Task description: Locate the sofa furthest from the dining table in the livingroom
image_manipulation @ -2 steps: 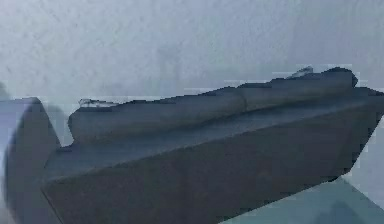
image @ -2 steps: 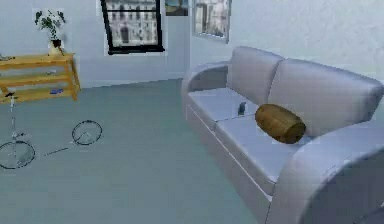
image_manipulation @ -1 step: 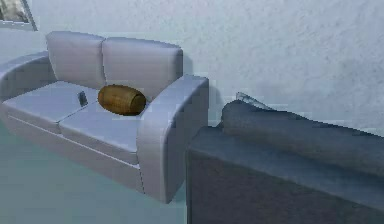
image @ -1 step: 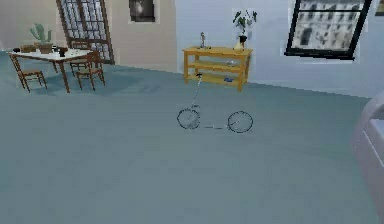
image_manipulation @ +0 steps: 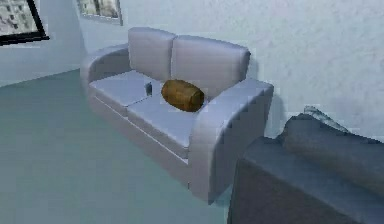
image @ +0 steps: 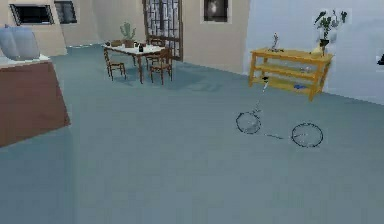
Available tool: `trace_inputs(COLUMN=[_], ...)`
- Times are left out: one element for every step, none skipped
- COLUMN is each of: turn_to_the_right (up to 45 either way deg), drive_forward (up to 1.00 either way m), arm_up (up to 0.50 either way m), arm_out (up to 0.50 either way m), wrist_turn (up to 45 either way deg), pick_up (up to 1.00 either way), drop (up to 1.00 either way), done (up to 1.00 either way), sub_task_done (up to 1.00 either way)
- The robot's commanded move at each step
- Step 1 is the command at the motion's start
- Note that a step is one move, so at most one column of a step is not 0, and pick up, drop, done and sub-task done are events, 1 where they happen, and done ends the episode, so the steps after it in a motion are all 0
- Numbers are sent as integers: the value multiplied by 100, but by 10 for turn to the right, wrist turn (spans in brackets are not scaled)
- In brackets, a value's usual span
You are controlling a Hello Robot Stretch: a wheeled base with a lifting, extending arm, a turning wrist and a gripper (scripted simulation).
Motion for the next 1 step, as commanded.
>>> trace_inputs(turn_to_the_right=[0], drive_forward=[100], arm_up=[0], arm_out=[0], wrist_turn=[0], pick_up=[0], drop=[0], done=[0], sub_task_done=[0])
